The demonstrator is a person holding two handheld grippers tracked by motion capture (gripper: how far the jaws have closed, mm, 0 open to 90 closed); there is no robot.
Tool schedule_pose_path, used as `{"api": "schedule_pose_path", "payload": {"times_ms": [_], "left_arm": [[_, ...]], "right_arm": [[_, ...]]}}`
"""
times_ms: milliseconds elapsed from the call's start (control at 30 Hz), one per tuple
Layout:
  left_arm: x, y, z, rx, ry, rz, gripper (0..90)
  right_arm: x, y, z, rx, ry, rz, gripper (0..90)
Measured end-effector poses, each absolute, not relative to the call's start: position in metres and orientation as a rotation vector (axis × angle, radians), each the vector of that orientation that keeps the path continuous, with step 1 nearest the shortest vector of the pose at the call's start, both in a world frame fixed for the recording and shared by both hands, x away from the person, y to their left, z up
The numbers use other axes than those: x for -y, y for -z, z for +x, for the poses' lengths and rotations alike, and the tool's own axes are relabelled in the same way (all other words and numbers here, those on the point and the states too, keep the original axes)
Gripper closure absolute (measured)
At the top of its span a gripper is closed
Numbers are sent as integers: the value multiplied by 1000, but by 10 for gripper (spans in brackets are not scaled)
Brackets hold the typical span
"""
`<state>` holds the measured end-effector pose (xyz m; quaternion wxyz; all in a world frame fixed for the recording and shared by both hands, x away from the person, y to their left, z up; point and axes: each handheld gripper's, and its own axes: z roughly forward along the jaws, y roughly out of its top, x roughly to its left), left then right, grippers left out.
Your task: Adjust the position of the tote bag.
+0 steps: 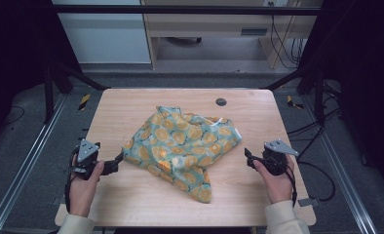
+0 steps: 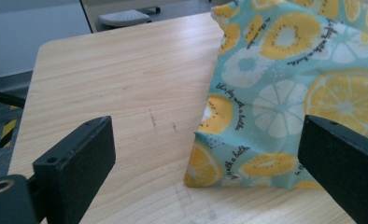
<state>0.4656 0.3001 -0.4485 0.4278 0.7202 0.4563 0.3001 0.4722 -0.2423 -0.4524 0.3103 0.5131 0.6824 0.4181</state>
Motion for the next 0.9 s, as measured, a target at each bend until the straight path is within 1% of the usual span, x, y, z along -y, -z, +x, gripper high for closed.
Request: {"api": "schedule_pose_path", "payload": {"times_ms": [267, 400, 567, 700, 733, 800, 833, 867, 900], "left_arm": [[-292, 446, 460, -1116, -804, 1835, 40], [-290, 448, 453, -1109, -826, 1883, 40], [-292, 447, 451, -1112, -833, 1859, 40], [-294, 447, 453, -1116, -830, 1852, 42], [-294, 447, 453, -1116, -830, 1852, 42], [-294, 446, 454, -1114, -834, 1849, 42], [-294, 447, 454, -1116, -834, 1851, 42], [-294, 447, 454, -1118, -831, 1855, 42], [-294, 446, 454, -1116, -835, 1853, 43]], "right_arm": [[234, 455, 480, -1846, -1105, 1321, 279], [227, 451, 472, -1851, -1143, 1300, 359], [219, 449, 473, -1869, -1138, 1292, 443], [219, 444, 492, -1902, -1122, 1307, 490], [219, 444, 492, -1902, -1122, 1307, 490], [221, 443, 507, -1925, -1123, 1336, 502], [224, 444, 524, -1942, -1103, 1370, 497], [224, 444, 524, -1942, -1103, 1370, 497], [225, 445, 540, -1953, -1123, 1410, 471]]}}
